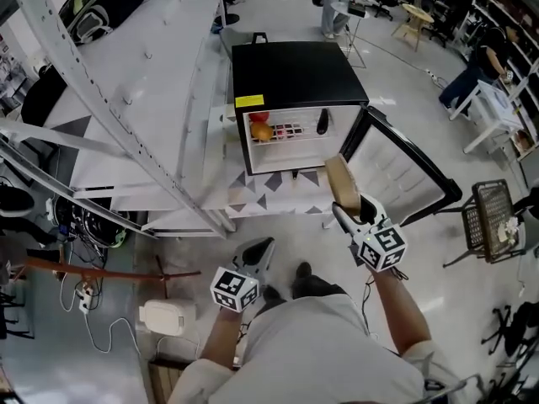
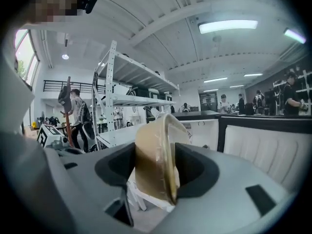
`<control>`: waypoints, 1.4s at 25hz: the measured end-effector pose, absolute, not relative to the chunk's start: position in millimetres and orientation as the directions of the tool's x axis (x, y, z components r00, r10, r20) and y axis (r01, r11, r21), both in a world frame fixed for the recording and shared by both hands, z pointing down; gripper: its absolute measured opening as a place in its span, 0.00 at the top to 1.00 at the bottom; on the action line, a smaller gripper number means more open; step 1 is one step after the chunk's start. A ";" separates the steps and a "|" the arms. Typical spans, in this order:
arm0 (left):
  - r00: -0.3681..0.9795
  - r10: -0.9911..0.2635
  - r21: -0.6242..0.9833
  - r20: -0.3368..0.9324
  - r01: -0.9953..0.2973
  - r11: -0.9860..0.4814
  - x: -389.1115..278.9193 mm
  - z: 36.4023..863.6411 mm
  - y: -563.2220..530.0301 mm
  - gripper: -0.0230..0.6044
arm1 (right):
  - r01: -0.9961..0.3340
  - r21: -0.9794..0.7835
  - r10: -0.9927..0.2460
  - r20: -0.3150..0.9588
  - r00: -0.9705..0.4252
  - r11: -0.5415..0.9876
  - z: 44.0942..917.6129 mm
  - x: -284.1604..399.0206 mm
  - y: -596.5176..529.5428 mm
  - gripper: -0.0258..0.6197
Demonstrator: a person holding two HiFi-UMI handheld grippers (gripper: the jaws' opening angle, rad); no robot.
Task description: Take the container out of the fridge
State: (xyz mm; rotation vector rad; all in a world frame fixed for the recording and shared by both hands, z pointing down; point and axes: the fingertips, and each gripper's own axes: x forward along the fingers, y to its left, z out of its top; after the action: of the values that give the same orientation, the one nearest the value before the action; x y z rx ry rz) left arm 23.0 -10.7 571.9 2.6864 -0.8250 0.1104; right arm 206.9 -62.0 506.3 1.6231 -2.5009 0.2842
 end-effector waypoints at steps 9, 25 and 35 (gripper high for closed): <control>0.785 -0.598 0.282 0.161 -0.617 -0.735 42.6 553.2 -8.5 0.96 | -0.882 -0.170 -0.870 0.162 -0.465 0.440 501.1 227.3 -44.7 0.57; 0.745 -0.649 0.276 0.152 -0.662 -0.697 81.8 540.1 -15.0 0.96 | -0.843 -0.192 -0.835 0.146 -0.530 0.502 502.5 259.7 -34.1 0.57; 0.724 -0.676 0.260 0.135 -0.684 -0.681 74.4 532.0 -25.5 0.96 | -0.848 -0.187 -0.836 0.160 -0.524 0.496 507.9 268.8 -38.6 0.56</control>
State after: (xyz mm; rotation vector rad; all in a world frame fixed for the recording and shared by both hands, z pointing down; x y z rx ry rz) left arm 74.4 -25.5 532.0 2.6377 -1.0676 0.0398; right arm 268.8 -38.6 507.9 1.5075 -2.6754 0.3763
